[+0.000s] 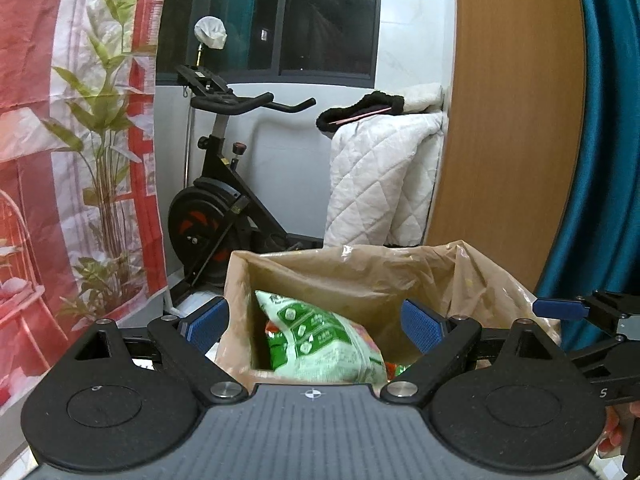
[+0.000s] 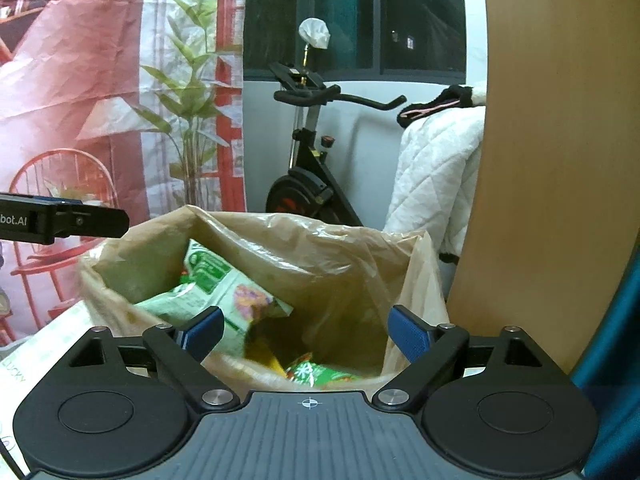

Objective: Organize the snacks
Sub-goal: 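Lift both packets and drop them into the box with both tools, then lower both tools back to the snack pile in front of the box, then grasp the gold spicy-tofu packet with the left tool while the right tool grasps the blue-white packet, then carry both packets over the box and release them with both tools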

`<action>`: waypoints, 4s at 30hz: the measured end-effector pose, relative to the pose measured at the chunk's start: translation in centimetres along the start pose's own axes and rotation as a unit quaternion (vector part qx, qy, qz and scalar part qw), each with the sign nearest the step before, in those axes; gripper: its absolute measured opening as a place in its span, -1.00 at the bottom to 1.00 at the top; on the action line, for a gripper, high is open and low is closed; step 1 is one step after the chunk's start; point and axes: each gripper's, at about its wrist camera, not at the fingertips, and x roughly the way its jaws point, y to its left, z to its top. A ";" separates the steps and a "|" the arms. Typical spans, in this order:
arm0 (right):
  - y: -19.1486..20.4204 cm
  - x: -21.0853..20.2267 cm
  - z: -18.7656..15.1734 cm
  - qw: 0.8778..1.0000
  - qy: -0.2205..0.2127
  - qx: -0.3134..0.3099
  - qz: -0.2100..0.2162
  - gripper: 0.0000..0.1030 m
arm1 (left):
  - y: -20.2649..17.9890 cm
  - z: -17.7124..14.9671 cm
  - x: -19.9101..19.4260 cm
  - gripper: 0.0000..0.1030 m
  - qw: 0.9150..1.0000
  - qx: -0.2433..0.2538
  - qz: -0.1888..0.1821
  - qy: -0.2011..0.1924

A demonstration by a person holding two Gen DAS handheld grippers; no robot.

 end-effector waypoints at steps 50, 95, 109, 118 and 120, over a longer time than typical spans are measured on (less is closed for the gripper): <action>1.1 -4.7 -16.9 0.995 0.093 0.041 -0.017 0.63 | 1.7 -13.6 -5.0 0.70 0.993 -0.067 0.028 0.096; 6.4 -1.6 -20.5 0.984 0.168 0.024 0.056 -0.13 | -2.2 -22.4 -0.7 0.66 0.977 0.048 -0.079 0.192; 6.8 -0.8 -20.0 0.984 0.172 0.020 0.051 -0.06 | -1.5 -22.6 -1.7 0.05 0.980 0.032 -0.058 0.186; 6.2 0.0 -20.1 0.981 0.176 0.059 0.053 -0.12 | -1.0 -21.3 -3.6 0.05 0.986 0.013 -0.054 0.157; 6.3 -0.3 -20.0 0.982 0.173 0.057 0.053 -0.17 | -1.0 -21.0 -4.0 0.05 0.988 0.012 -0.052 0.148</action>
